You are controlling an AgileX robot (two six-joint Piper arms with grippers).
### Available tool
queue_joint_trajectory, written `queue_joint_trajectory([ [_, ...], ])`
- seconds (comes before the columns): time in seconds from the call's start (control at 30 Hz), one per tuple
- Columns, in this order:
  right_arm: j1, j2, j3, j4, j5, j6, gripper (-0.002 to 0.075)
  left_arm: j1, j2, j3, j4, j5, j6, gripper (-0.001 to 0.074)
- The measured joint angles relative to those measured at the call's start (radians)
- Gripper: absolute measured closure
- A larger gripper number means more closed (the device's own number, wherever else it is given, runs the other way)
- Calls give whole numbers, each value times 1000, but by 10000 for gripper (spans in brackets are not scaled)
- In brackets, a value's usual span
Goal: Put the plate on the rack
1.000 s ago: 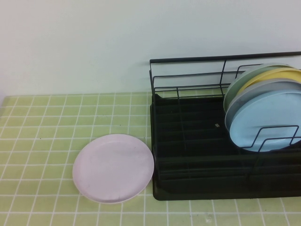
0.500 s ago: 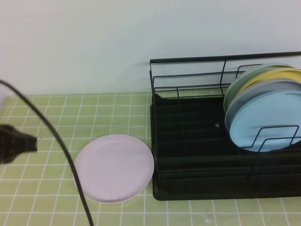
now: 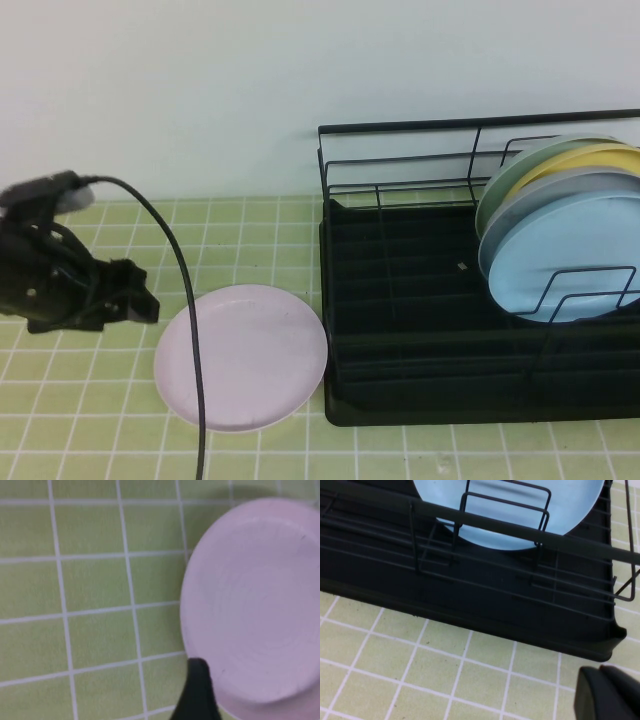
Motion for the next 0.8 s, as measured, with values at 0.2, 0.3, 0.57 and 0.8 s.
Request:
queue_joint_trajectory([
  [0.2, 0, 0, 0, 28, 0, -14, 729, 0, 109, -33, -14, 67, 34, 336],
  [0.3, 0, 0, 0, 39, 0, -27, 729, 0, 133, -33, -34, 19, 34, 356],
  [0.57, 0, 0, 0, 43, -1, -37, 729, 0, 197, -36, -48, -21, 34, 356],
  [0.8, 0, 0, 0, 43, -1, -37, 729, 0, 238, -41, -51, -21, 41, 358],
])
